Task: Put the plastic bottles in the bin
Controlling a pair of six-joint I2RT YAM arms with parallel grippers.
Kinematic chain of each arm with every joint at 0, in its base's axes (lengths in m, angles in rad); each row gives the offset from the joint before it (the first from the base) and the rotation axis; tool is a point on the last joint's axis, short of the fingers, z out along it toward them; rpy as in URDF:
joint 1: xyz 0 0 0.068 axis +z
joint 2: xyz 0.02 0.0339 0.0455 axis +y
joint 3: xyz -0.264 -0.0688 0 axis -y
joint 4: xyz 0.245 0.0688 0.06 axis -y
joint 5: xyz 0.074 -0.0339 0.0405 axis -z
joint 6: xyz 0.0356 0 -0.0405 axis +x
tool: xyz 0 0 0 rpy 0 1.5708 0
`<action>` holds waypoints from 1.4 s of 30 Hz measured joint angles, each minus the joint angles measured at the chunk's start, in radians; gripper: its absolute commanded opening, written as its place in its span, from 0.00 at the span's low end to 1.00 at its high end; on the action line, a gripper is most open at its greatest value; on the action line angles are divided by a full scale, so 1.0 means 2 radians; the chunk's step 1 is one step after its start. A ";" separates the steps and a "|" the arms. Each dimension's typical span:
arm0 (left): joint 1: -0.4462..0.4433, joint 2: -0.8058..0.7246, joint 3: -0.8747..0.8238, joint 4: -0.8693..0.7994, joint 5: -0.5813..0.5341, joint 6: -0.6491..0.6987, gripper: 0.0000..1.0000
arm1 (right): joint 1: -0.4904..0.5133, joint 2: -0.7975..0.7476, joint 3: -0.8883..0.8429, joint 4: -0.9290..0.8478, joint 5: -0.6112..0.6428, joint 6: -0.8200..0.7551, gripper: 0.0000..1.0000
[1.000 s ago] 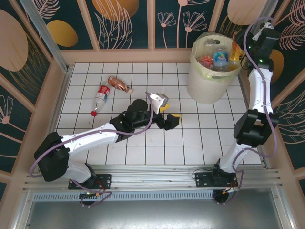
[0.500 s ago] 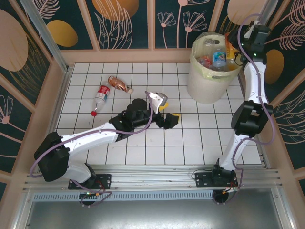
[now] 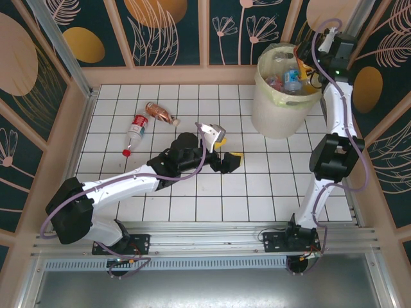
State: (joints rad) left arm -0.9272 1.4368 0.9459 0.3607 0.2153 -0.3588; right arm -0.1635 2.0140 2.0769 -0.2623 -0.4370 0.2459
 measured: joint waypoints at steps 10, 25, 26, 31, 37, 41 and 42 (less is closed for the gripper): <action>0.000 0.000 0.000 0.000 0.000 0.000 0.99 | 0.020 -0.004 -0.024 -0.043 -0.063 -0.030 0.46; 0.023 -0.001 0.034 -0.031 -0.022 -0.006 0.99 | 0.020 -0.104 -0.070 -0.029 -0.057 -0.019 0.48; 0.031 -0.002 0.036 -0.033 -0.022 -0.008 0.99 | 0.021 -0.117 -0.074 -0.026 -0.057 -0.016 0.49; 0.071 -0.003 0.047 -0.060 -0.022 -0.018 0.99 | 0.022 -0.173 -0.111 -0.009 -0.068 -0.011 0.52; 0.130 -0.003 0.062 -0.107 -0.023 -0.029 0.99 | 0.047 -0.238 -0.185 -0.007 -0.084 -0.016 0.57; 0.176 -0.001 0.066 -0.139 -0.024 -0.039 0.99 | 0.083 -0.278 -0.237 -0.011 -0.097 -0.022 0.61; 0.187 0.002 0.068 -0.146 -0.024 -0.043 0.99 | 0.093 -0.286 -0.249 -0.014 -0.101 -0.025 0.62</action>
State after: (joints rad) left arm -0.5533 1.4406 1.0821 0.0685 0.1669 -0.4442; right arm 0.0227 1.4425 1.5791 -0.2893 -0.6384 0.1955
